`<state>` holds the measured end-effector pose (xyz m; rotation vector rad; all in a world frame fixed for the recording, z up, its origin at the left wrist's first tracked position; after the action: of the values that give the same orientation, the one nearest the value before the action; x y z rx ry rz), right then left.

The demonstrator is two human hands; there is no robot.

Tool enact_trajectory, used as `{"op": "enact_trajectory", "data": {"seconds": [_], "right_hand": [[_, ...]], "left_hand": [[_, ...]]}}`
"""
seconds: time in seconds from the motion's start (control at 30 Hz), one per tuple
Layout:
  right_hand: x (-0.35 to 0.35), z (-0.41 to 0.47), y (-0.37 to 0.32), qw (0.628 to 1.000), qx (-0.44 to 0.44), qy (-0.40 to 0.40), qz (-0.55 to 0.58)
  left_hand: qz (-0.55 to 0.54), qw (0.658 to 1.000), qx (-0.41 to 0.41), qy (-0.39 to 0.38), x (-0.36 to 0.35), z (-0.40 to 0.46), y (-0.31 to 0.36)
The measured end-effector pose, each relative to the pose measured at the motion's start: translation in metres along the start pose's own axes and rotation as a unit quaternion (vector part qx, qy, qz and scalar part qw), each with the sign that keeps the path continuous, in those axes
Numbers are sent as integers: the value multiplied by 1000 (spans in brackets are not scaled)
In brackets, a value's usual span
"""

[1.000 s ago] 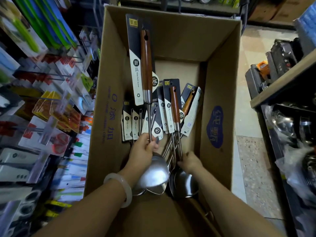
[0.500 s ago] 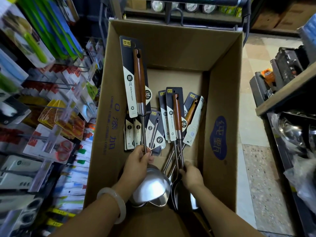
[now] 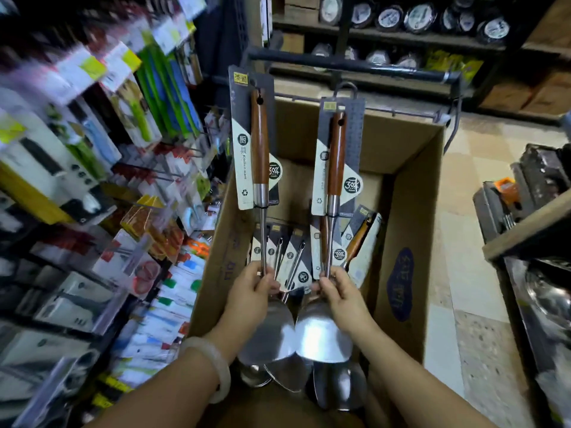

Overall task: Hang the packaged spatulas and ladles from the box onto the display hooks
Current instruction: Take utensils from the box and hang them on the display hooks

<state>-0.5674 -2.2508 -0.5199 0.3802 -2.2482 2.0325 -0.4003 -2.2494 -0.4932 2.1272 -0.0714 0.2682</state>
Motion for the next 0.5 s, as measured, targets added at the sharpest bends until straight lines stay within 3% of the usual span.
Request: {"op": "enact_trajectory", "data": {"seconds": [0.23,0.5], "right_hand": [[-13,18,-89,988,141,-52,-28],[-78,-14,-189,937,311,-154,-48]], "left_hand": [[-20,996,-75,49,44,-36,41],[-104,974,-138,150,144,-125,59]]}}
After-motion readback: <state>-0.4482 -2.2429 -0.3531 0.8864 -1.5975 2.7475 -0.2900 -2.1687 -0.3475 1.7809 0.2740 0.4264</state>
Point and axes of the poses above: each hand's wrist, its own z-axis towards the middle knuckle, its own x-axis out of the back of the hand, y = z × x, the point moved 1 cm from there along z, towards the middle knuckle, and after that the axes turned 15 degrees about x, right-handed, at the moved point
